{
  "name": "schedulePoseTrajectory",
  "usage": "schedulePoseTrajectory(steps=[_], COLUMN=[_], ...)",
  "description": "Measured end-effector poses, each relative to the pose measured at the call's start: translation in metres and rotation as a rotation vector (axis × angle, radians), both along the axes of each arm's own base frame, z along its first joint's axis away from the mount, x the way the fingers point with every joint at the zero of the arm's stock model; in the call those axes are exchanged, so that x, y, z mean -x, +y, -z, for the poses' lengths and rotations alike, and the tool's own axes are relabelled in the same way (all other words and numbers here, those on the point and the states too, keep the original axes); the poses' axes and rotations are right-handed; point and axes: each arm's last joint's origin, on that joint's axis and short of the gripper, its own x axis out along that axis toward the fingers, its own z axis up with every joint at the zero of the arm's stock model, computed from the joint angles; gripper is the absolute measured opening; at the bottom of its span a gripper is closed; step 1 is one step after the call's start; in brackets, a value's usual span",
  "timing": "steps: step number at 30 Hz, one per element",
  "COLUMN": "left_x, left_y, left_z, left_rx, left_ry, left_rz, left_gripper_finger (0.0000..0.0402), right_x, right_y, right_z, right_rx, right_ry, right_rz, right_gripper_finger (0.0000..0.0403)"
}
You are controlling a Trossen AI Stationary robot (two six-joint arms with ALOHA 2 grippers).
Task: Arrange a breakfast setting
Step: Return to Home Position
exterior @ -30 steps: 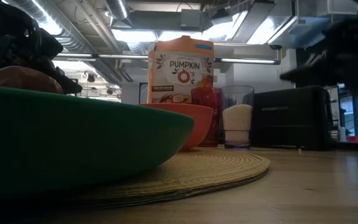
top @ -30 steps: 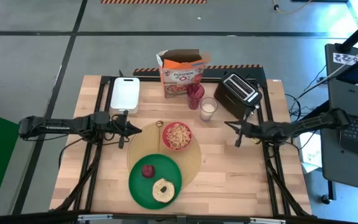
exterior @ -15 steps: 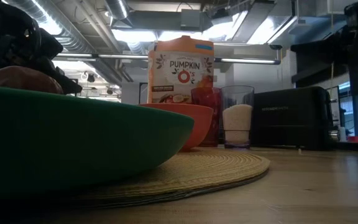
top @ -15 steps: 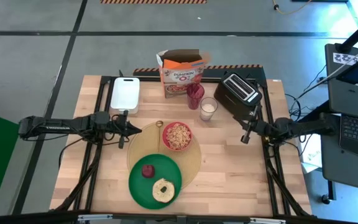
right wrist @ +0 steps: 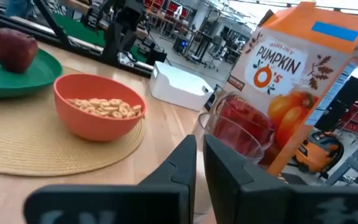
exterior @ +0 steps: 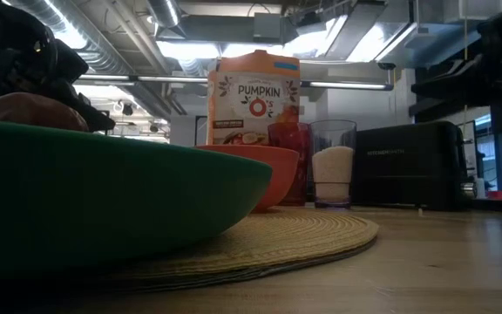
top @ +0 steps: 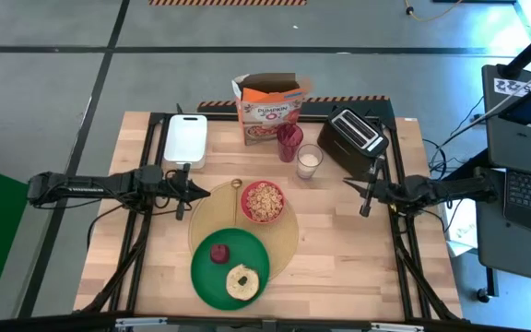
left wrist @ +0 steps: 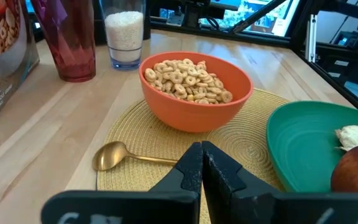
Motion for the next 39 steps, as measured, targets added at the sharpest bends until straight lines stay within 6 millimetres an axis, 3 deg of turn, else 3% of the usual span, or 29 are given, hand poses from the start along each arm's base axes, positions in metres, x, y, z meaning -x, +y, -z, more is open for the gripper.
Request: schedulePoseTrajectory(steps=[39], left_x=[-0.0003], left_y=[0.0000], left_z=[-0.0011], left_rx=[0.004], left_ry=[-0.013], left_rz=[-0.002], left_gripper_finger=[0.0000], right_x=[0.0000], right_y=[0.0000], right_z=[-0.0003], right_rx=[-0.002], right_ry=[-0.004], right_rz=[-0.001], right_gripper_finger=[0.0035])
